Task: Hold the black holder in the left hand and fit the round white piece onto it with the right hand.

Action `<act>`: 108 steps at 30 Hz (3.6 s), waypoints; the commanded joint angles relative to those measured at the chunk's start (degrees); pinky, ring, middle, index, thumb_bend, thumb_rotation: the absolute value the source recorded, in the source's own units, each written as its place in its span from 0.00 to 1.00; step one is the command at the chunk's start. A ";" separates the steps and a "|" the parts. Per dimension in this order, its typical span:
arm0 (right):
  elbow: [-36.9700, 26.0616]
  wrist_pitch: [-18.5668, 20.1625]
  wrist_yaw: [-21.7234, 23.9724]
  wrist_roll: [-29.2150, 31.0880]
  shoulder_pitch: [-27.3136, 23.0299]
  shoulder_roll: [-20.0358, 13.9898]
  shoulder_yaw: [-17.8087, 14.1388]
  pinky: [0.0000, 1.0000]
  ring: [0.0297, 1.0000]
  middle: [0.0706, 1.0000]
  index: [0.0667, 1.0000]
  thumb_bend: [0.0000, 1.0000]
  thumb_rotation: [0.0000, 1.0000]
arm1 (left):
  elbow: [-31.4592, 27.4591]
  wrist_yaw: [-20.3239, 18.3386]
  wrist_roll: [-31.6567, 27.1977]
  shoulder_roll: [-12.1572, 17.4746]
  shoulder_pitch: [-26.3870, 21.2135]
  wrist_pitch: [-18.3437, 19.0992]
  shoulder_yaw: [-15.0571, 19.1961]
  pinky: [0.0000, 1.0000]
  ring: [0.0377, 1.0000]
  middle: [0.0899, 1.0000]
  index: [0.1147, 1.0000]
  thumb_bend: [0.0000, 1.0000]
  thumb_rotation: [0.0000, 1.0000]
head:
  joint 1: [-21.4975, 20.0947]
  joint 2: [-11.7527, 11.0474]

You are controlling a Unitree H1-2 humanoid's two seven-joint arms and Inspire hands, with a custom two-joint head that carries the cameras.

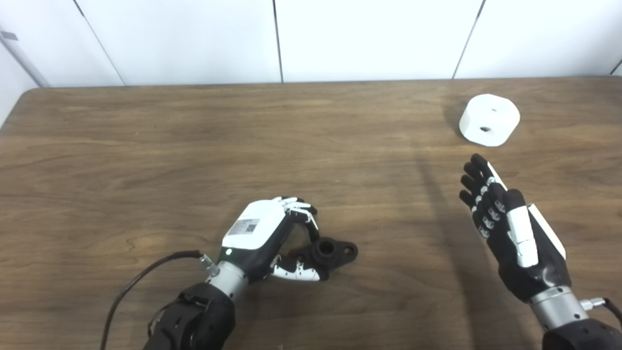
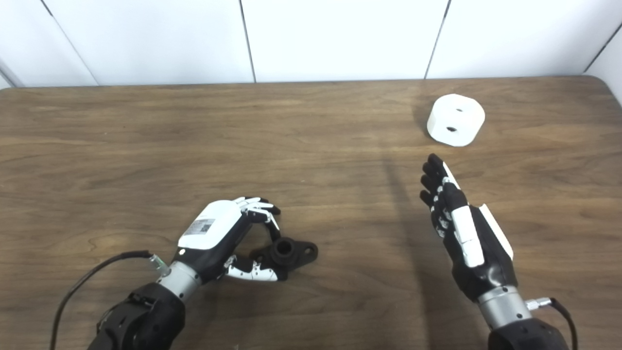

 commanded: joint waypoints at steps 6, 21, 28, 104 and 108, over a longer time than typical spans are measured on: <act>-2.55 -1.23 -0.32 0.22 -0.38 -0.95 -1.40 1.00 1.00 1.00 1.00 0.69 0.96 | 3.36 2.03 1.13 -0.69 1.65 -3.16 -1.17 0.91 0.88 0.79 0.42 0.52 0.05 | -0.60 0.16; -4.49 2.06 -3.97 -9.38 -6.85 -0.60 -1.09 1.00 0.99 0.99 1.00 0.66 0.92 | 7.87 5.13 -0.56 0.17 2.34 -7.36 0.34 0.89 0.88 0.79 0.42 0.52 0.05 | -5.45 -2.20; -2.81 2.52 -3.23 -27.08 -11.24 -5.89 2.05 1.00 1.00 0.99 1.00 0.61 0.88 | 8.97 5.41 -2.37 0.69 2.74 -8.43 1.51 0.89 0.88 0.79 0.42 0.52 0.05 | -9.21 -3.45; 39.08 4.60 19.31 -54.93 -47.15 -24.32 11.96 0.98 0.97 0.91 0.82 0.74 0.36 | 6.08 3.55 -5.85 2.26 4.23 -8.79 4.06 0.86 0.88 0.80 0.42 0.52 0.05 | -17.36 -4.23; 38.70 4.85 19.49 -55.02 -47.27 -24.31 12.42 0.97 0.97 0.91 0.81 0.72 0.37 | 5.89 2.96 -5.84 2.24 4.18 -8.26 4.02 0.86 0.89 0.81 0.42 0.52 0.05 | -17.36 -4.20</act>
